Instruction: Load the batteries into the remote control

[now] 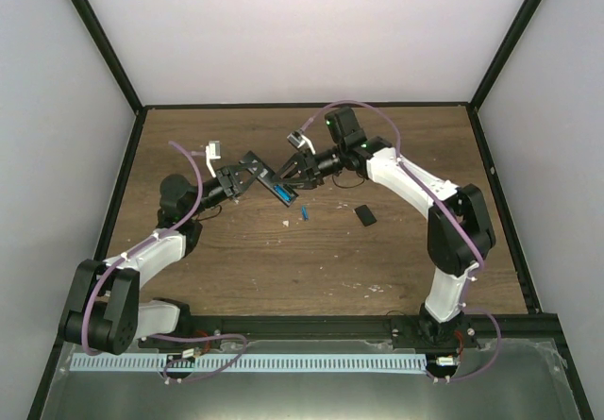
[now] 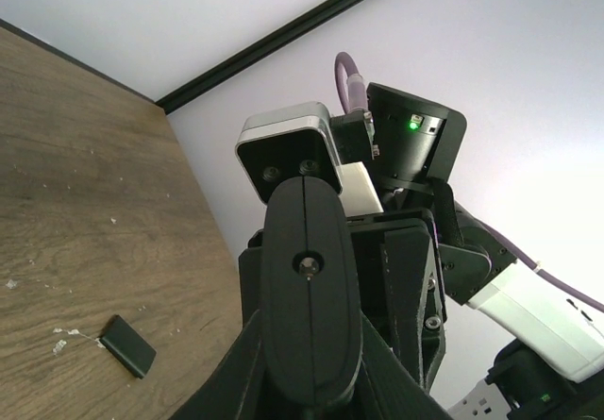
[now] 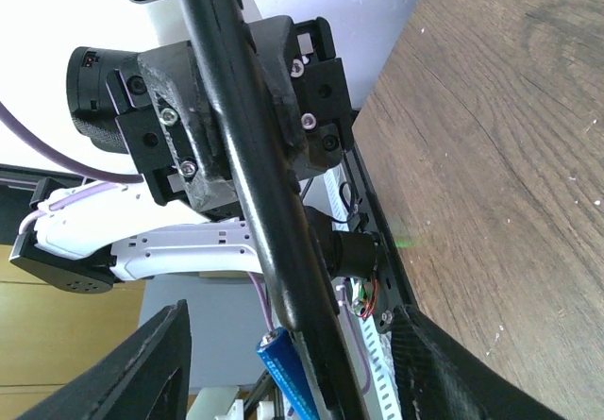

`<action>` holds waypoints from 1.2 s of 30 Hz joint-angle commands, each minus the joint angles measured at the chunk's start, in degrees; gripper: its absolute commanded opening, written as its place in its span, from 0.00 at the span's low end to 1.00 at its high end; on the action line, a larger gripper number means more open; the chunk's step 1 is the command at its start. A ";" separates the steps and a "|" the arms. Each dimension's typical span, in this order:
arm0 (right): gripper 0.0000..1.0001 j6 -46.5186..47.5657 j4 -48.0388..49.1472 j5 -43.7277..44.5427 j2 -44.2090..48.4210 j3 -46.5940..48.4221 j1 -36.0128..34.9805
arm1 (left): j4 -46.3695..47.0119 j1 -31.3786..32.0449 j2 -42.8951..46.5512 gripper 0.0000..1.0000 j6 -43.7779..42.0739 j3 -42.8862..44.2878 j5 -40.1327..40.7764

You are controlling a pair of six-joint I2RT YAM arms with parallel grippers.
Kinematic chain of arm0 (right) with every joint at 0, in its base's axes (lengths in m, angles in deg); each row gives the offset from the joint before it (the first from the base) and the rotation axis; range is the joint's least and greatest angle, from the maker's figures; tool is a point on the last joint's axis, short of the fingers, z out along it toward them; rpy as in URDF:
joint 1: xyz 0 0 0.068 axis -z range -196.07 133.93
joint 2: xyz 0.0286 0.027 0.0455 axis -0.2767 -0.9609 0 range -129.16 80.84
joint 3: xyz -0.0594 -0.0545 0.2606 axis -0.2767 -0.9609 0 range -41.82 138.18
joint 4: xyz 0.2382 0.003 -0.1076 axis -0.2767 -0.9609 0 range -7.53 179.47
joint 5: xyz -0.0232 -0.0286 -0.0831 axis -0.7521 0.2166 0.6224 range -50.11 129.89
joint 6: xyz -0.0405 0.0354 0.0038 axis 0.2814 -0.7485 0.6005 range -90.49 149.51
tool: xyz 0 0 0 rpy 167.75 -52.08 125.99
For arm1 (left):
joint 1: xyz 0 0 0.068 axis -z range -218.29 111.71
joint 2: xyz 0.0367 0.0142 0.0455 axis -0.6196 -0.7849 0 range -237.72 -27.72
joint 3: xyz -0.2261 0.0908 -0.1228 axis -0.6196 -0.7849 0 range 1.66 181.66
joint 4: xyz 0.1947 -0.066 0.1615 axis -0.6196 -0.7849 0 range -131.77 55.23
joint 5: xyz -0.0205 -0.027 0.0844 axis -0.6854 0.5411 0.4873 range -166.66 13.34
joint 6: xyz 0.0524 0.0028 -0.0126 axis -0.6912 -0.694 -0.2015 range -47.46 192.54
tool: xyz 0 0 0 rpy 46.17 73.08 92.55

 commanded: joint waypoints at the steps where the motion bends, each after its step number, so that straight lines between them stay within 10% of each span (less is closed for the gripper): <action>1: 0.50 0.19 -0.89 -1.27 -0.73 2.42 -0.74 | 1.84 0.32 0.53 0.00 -1.87 0.22 0.11; 36: 0.38 0.87 -1.43 -0.64 -1.43 2.08 -1.19 | 2.87 0.30 0.81 0.00 -1.69 -0.79 1.90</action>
